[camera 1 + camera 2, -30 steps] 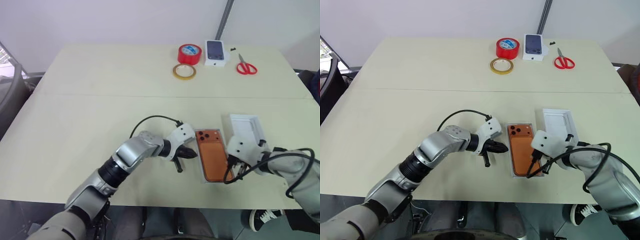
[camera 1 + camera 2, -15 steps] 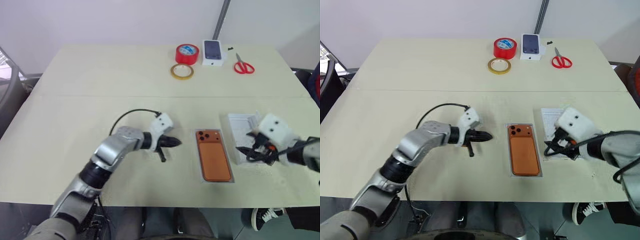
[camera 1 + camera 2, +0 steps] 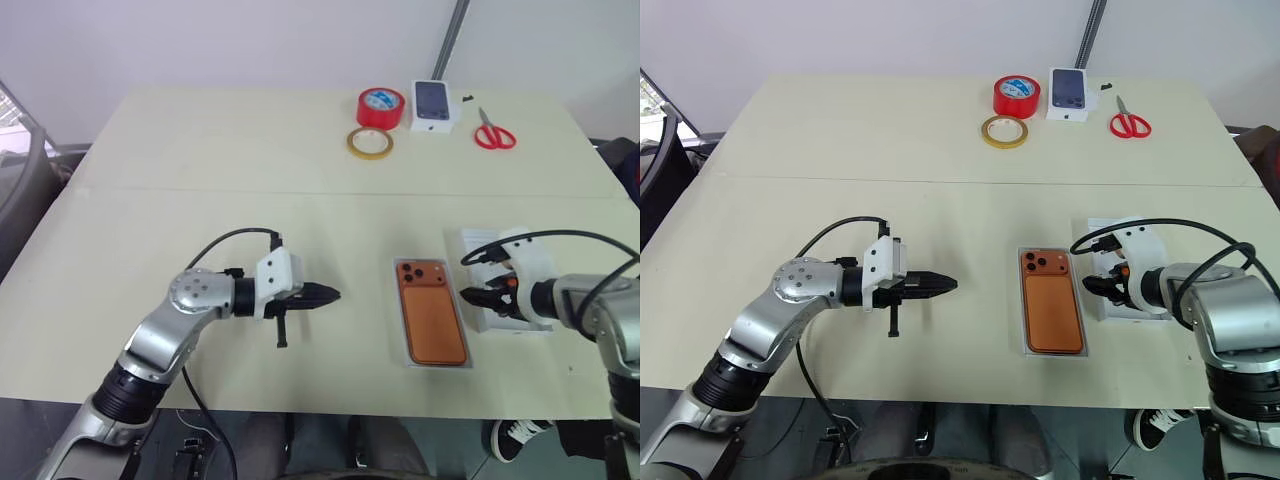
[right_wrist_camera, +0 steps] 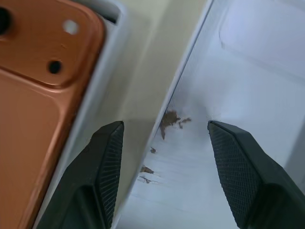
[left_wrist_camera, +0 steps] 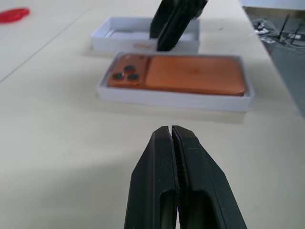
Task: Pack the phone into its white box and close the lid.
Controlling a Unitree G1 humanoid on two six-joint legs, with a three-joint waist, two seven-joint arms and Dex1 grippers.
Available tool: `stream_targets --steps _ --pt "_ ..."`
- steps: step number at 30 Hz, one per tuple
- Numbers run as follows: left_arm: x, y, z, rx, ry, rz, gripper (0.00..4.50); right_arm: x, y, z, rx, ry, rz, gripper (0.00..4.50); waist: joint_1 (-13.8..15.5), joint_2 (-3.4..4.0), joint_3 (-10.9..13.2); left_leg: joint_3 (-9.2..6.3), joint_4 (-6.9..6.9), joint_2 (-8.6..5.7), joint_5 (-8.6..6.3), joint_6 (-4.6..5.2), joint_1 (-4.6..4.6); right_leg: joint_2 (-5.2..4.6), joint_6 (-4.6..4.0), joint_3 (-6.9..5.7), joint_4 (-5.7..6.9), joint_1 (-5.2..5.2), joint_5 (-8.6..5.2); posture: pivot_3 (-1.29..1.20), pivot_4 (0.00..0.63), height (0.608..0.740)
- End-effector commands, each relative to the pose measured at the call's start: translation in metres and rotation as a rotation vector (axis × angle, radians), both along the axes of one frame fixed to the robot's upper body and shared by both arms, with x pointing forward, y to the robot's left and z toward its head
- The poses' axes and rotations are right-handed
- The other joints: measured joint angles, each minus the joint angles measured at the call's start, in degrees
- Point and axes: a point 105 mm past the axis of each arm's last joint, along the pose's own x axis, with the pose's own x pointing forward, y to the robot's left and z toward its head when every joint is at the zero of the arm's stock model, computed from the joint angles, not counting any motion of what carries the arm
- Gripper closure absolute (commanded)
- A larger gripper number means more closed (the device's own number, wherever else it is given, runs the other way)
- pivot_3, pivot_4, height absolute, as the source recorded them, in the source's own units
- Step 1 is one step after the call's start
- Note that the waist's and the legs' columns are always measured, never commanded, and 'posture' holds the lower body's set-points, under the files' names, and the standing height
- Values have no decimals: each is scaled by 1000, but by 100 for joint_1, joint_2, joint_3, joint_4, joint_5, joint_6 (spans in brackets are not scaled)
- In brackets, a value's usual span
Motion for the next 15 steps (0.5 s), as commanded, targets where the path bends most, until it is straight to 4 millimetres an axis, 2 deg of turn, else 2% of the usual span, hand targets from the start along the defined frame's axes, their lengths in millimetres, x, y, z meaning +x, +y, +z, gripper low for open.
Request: stream_targets --steps 1,2,3,4,9,11,13,15 --pt "-6 -3 14 -42 -53 -33 4397 1 1 5 10 -16 -23 2960 -6 1 -1 0 0 0 0 0 0 0 0 0 0 0 0 0 150 740" --pt "-6 -3 14 -39 -55 -36 4397 1 1 7 13 -20 -26 3339 -9 1 -1 0 0 0 0 1 1 1 0 0 0 0 0 0 150 740" --pt "-6 -4 13 -34 -57 -36 4397 1 1 11 21 -32 -34 3969 -9 1 -1 0 0 0 -1 1 1 2 0 0 1 0 0 0 150 740" --pt "-5 -4 12 -32 -57 -34 4397 2 0 15 32 -46 -41 4406 -5 1 -1 0 0 0 -1 1 1 2 0 0 1 0 0 0 150 740" --pt "6 2 12 -56 -37 28 4397 6 3 40 139 -146 -33 4467 -11 3 0 1 0 0 -1 2 0 3 0 1 2 -1 0 0 150 740" --pt "13 6 16 -91 -24 72 4397 9 9 56 229 -211 -2 4467 -24 3 0 0 0 0 -1 2 0 5 0 1 3 -2 0 0 150 740" --pt "26 14 22 -146 -4 147 4397 10 31 79 428 -286 107 4467 -43 4 2 1 -1 2 -1 2 0 6 0 1 4 -3 0 0 150 740" --pt "37 21 24 -174 6 204 4397 7 53 92 626 -310 221 4467 -89 4 2 0 -1 6 -1 2 0 10 0 1 9 -4 0 0 150 740"
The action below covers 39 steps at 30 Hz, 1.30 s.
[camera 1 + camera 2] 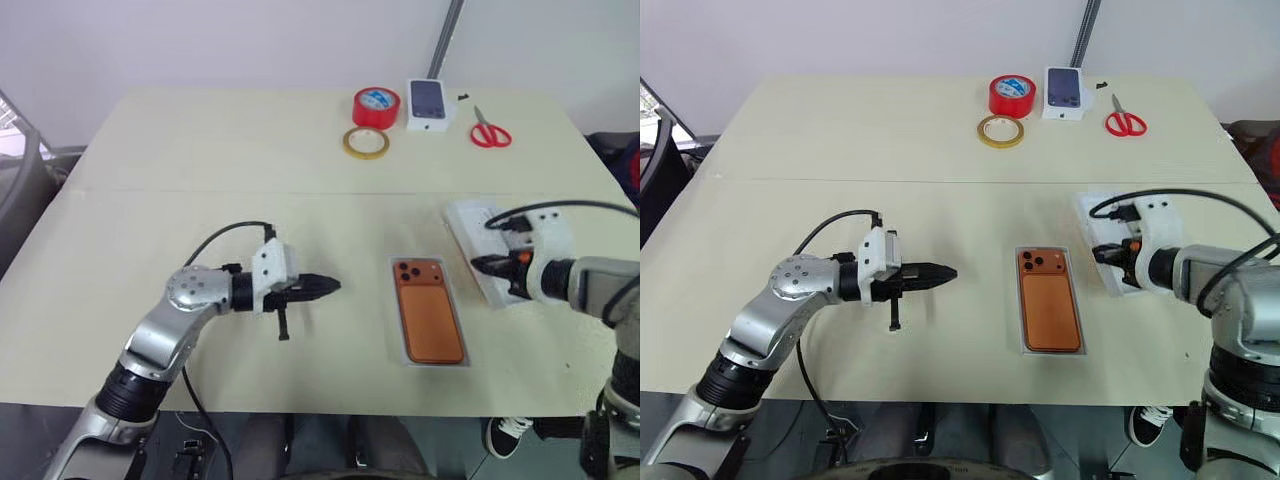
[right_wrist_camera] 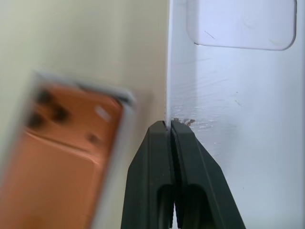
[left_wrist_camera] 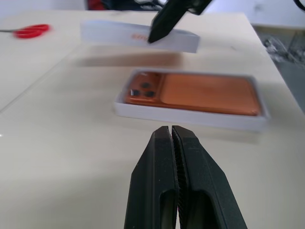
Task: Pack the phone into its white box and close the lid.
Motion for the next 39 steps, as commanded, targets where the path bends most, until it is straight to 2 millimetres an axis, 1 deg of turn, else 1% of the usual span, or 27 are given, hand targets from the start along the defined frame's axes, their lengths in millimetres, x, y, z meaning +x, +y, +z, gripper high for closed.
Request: stream_targets --steps 1,2,4,6,7,10,12,13,15,17,20,21,22,23,24,25,26,29,32,33,35,36,39 --pt "17 13 15 -59 -26 90 4397 -12 39 27 258 -86 229 4467 -41 -2 0 -1 0 1 0 0 0 1 0 -1 1 0 0 0 150 740" --pt "20 14 15 -58 -26 101 4397 -16 48 27 299 -76 274 4467 -43 -3 0 -1 -1 1 0 0 0 1 0 -2 0 2 0 0 150 740" --pt "23 16 14 -55 -34 114 4397 -34 76 28 408 -39 376 4467 -27 -2 0 0 -1 1 -1 2 -4 0 0 -2 -3 2 0 0 150 740" --pt "25 15 15 -58 -40 121 4397 -46 99 24 530 39 396 4467 -48 -6 3 0 4 0 -5 9 -14 -8 1 -5 -7 2 0 0 150 740" --pt "26 15 15 -61 -41 122 4397 -50 107 20 559 55 394 4467 -68 -9 5 2 12 0 -6 11 -19 -9 1 -5 -9 0 1 0 150 740" --pt "27 11 15 -63 -44 122 4397 -57 121 7 613 89 350 4467 -91 -9 5 2 20 -1 -6 12 -18 -4 3 -2 -4 -1 1 0 150 740" --pt "25 6 12 -55 -46 109 4397 -63 132 -3 664 126 304 4467 -81 -9 5 -1 18 1 -6 12 -16 1 3 -2 -4 -1 1 0 150 740" --pt "23 3 10 -51 -47 99 4397 -66 137 -4 693 135 282 4467 -72 -8 5 -1 13 1 -6 12 -15 2 3 -2 -6 -1 1 0 150 740" --pt "18 -5 7 -50 -41 72 4397 -68 142 -7 724 153 235 4467 -71 -8 5 -1 12 1 -6 11 -16 2 4 -2 -5 -4 1 0 150 740" --pt "14 -12 4 -45 -36 50 4397 -68 142 -12 738 175 178 4467 -63 -8 5 0 13 1 -5 11 -16 0 4 -1 -4 -4 1 0 150 740" --pt "9 -24 -2 -30 -27 16 4397 -66 136 -20 713 196 121 3604 -56 -8 5 -1 14 1 -5 11 -15 -1 4 -1 -4 -2 1 0 150 740" --pt "7 -28 -5 -22 -25 2 4397 -66 132 -21 680 192 121 3067 -58 -8 4 0 13 1 -5 11 -14 -1 3 -1 -4 -2 1 0 150 740" --pt "6 -32 -7 -16 -22 -8 4397 -65 128 -20 649 182 127 2637 -61 -7 5 0 13 1 -5 11 -14 0 3 0 -4 -2 1 0 150 740" --pt "6 -36 -9 -9 -23 -16 4397 -63 123 -17 616 164 137 2032 -60 -7 5 1 13 1 -5 11 -14 0 3 1 -5 -2 1 0 150 740" --pt "6 -40 -11 -3 -27 -25 4397 -61 117 -14 568 145 153 1542 -59 -7 5 1 13 1 -5 11 -13 0 3 1 -5 -1 1 0 150 740" --pt "7 -46 -12 -2 -27 -33 4397 -58 106 -10 477 124 170 1050 -57 -6 5 1 13 1 -5 11 -13 0 3 0 -5 -1 1 0 150 740" --pt "7 -52 -12 -3 -22 -43 4397 -54 95 -6 406 108 169 1050 -42 2 8 1 14 1 -5 11 -13 0 3 0 -6 1 1 0 150 740" --pt "5 -68 -14 3 -18 -94 4397 -42 65 9 276 71 126 1050 -25 -1 7 0 16 -3 -6 11 -12 -1 3 -1 -8 4 1 0 150 740" --pt "4 -84 -19 16 -17 -128 4397 -34 43 16 149 37 95 1050 -29 -1 7 0 11 -1 -6 12 -13 2 3 0 -12 4 0 0 150 740" --pt "5 -90 -20 15 -13 -134 4397 -31 36 15 110 32 74 1270 -30 -1 7 0 11 0 -6 12 -13 3 3 0 -13 4 0 0 150 740" --pt "4 -98 -18 -5 0 -146 4397 -27 25 12 16 20 50 1914 -36 -1 7 1 11 1 -6 12 -13 4 3 0 -12 3 0 0 150 740" --pt "4 -100 -15 -20 10 -145 4397 -27 21 9 -55 10 56 2362 -40 0 7 2 12 1 -6 12 -13 3 3 2 -12 3 0 0 150 740" --pt "7 -99 -7 -62 31 -121 4397 -28 17 4 -211 -17 92 4007 -40 2 6 1 11 1 -6 12 -13 4 3 2 -11 1 0 0 150 740"
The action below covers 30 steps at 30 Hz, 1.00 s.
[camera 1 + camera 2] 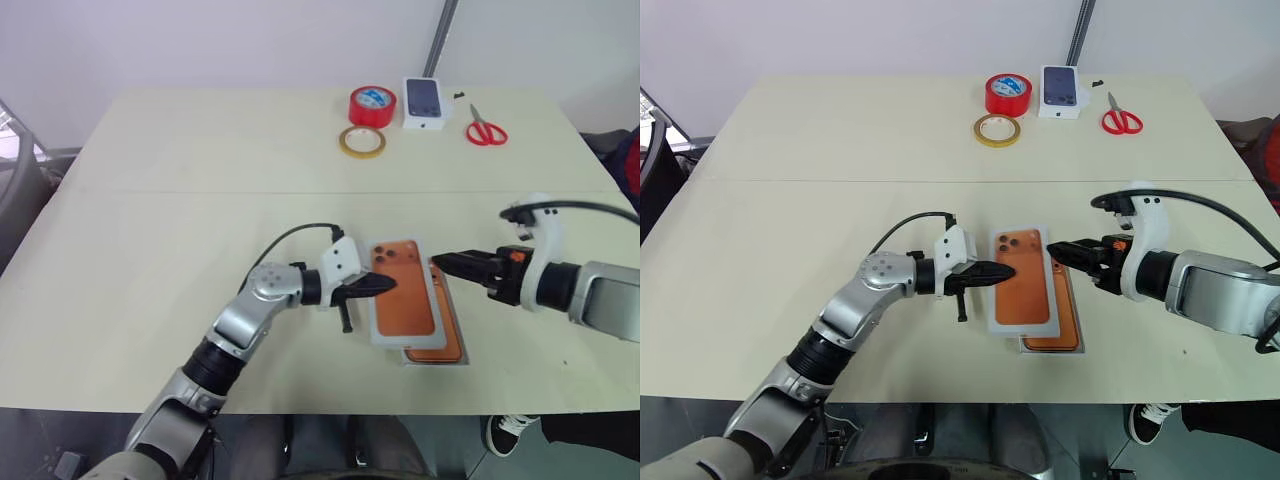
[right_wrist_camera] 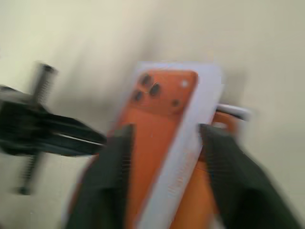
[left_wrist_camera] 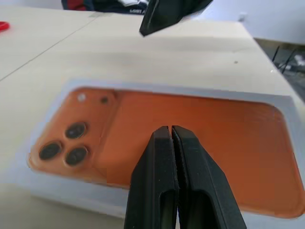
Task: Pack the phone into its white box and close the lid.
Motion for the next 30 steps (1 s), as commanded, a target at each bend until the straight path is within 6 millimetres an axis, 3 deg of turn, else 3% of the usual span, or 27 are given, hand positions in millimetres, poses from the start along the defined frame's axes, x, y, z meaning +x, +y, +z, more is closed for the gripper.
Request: stream_targets --steps 1,6,12,19,30 --pt "7 4 22 -64 -5 40 4397 -1 0 3 -181 -71 68 4461 -5 0 0 0 0 1 0 0 0 1 0 0 0 0 0 0 150 740" --pt "28 30 23 -38 56 188 4397 -2 2 -11 -420 -141 168 4461 -3 1 -1 -1 0 1 0 0 0 1 0 0 0 -2 0 0 150 740" --pt "31 50 2 137 76 219 4397 -1 10 -23 -465 -161 238 4461 5 1 0 -1 1 0 1 -1 0 0 0 0 0 -2 0 0 150 740" --pt "13 25 -13 214 95 61 4397 -1 19 -30 -463 -163 285 4461 37 0 0 -1 3 -3 1 -2 0 -4 0 0 0 0 0 0 150 740" --pt "-2 -3 8 157 99 -101 4397 -14 7 -31 -497 -122 295 4461 45 0 0 -1 3 -4 1 -2 0 -2 0 -1 2 0 0 0 150 740"
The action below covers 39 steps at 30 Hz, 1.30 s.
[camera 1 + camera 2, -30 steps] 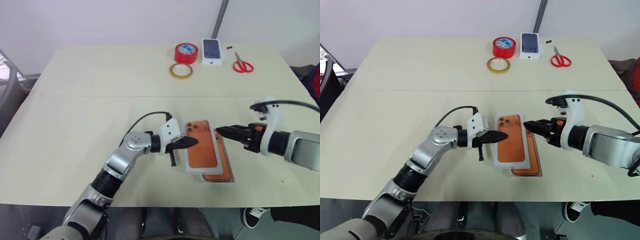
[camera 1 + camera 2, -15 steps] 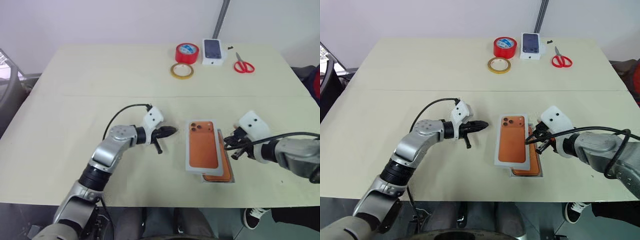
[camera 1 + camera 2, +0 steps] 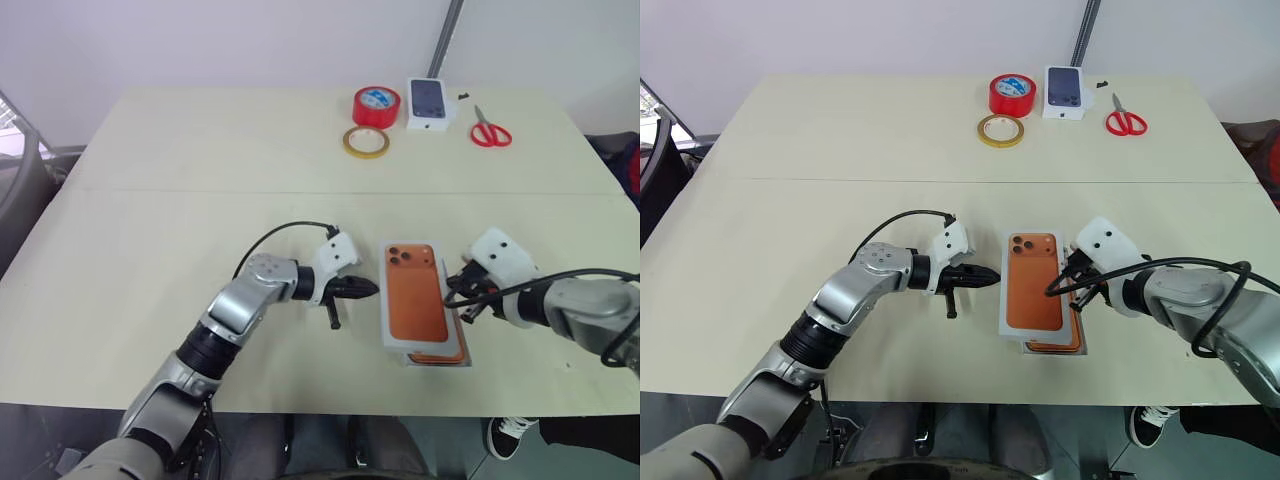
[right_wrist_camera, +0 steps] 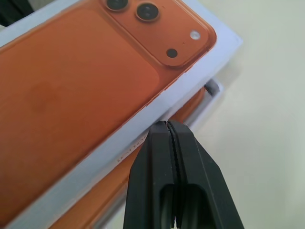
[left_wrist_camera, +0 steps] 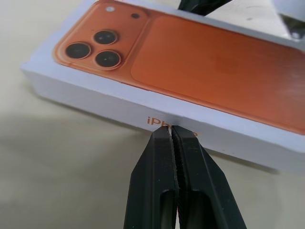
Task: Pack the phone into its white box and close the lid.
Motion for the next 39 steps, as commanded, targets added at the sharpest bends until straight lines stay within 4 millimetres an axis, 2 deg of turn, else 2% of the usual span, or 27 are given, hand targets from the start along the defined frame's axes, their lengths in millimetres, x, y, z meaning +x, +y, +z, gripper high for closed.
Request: stream_targets --steps 1,5,14,34,37,39 --pt "-13 -20 23 -47 -63 -117 4397 -7 6 9 -15 -24 53 4461 15 0 0 0 0 0 0 0 0 0 0 0 0 0 0 0 150 740" --pt "-17 -23 22 -35 -64 -151 4397 -10 -3 6 -26 -9 26 4461 54 0 0 1 1 -1 0 0 0 1 0 1 0 0 0 0 150 740" --pt "-20 -28 17 -17 -55 -168 4397 -17 -6 1 -26 11 15 4461 81 0 0 0 3 -1 0 0 1 1 0 1 1 2 0 0 150 740" --pt "-13 -29 8 -2 -47 -117 4397 -9 -15 -10 -45 -2 -38 4461 82 0 0 0 5 -2 0 0 2 1 0 1 3 2 0 0 150 740" --pt "-10 -25 7 1 -46 -102 4397 -10 -21 -5 -66 -16 -35 4461 88 0 0 0 5 -2 0 0 2 1 0 1 3 2 0 0 150 740" --pt "-4 -17 11 -14 -32 -70 4397 -11 -29 5 -68 -35 -32 4461 88 1 0 0 5 -3 0 0 2 1 0 1 3 2 0 0 150 740"
